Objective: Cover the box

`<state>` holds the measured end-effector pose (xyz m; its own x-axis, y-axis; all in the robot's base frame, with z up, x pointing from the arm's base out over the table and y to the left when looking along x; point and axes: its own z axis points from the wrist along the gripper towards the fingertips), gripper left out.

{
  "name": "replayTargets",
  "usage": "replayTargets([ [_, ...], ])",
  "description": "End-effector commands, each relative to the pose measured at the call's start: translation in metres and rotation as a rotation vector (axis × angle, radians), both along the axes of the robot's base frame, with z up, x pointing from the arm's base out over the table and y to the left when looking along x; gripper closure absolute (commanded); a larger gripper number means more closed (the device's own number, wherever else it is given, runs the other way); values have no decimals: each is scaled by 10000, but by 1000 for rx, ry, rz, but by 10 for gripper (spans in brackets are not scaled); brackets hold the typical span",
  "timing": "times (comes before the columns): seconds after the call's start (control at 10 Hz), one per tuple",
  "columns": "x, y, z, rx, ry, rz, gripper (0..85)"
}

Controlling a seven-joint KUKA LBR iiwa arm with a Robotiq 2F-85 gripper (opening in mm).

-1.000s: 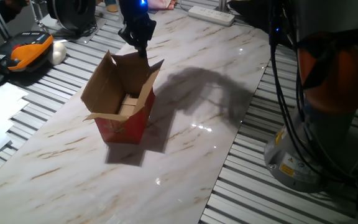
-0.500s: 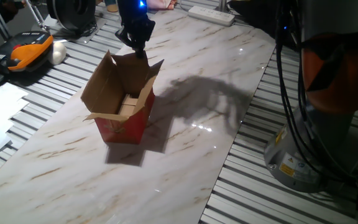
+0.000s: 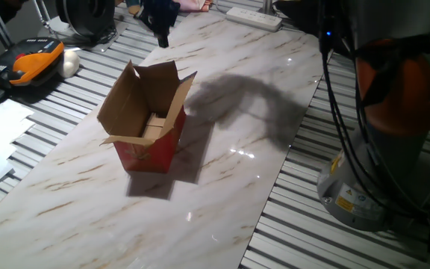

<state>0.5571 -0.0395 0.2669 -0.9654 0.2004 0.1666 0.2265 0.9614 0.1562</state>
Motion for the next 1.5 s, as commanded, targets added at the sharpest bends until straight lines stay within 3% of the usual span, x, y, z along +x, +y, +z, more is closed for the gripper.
replayTargets([
  [0.0,60,-59,-73,-3,-10,1,850],
  [0.4,256,26,-476,-13,-28,-30,850],
  [0.6,225,145,-615,-26,-51,-43,850],
  [0.7,192,219,-671,-65,-68,-40,850],
  [0.8,177,272,-762,-76,-81,-38,850],
  [0.9,175,302,-874,-62,-95,-46,850],
  [1.0,179,340,-989,-75,-115,-46,850],
  [1.4,185,362,-1128,-97,-133,-42,850],
])
